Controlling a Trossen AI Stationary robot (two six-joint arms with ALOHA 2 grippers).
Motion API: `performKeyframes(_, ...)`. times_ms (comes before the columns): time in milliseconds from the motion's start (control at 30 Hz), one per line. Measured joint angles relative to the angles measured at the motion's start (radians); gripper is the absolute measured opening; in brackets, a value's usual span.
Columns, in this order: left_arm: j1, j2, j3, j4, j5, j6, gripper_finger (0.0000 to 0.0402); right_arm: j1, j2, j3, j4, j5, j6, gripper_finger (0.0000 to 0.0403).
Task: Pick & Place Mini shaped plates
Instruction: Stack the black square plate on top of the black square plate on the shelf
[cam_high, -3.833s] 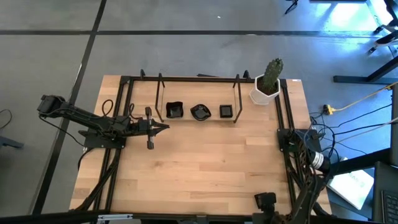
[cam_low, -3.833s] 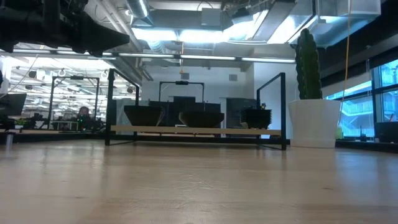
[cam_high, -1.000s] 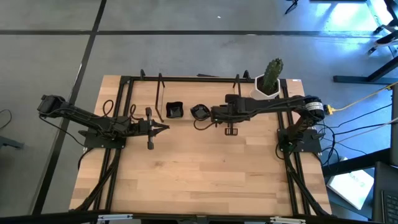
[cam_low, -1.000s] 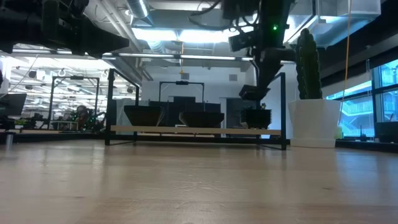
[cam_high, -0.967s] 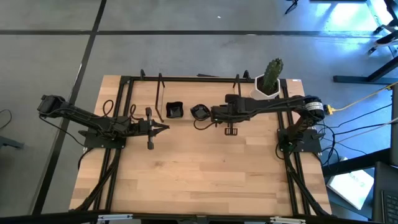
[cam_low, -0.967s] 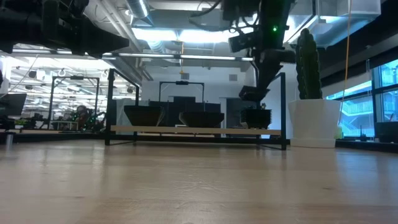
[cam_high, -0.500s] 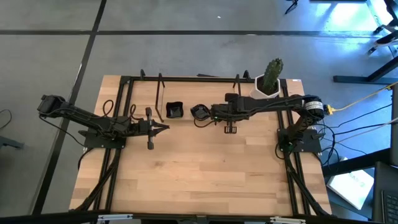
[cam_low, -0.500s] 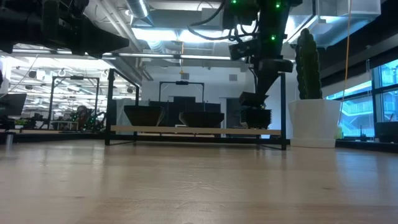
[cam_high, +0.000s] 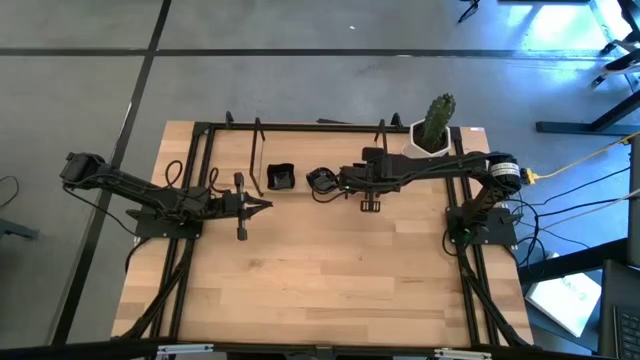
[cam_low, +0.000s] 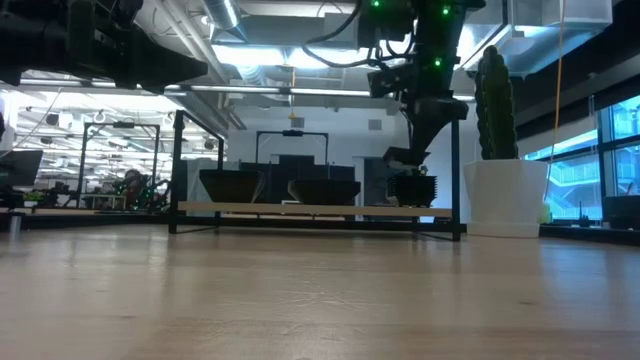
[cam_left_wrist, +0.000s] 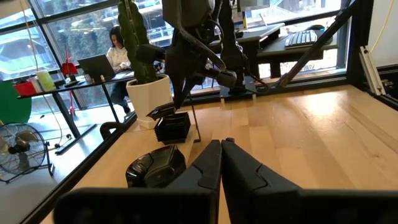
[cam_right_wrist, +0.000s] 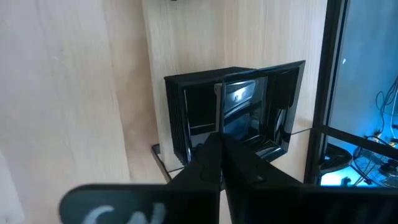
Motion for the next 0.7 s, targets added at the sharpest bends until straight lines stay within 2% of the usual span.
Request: performKeyframes(700,0.0,0.0,0.0,0.0,0.0,0.0,0.0008,-0.015,0.0,0.001,-0.001,-0.037,0.006,0.0006)
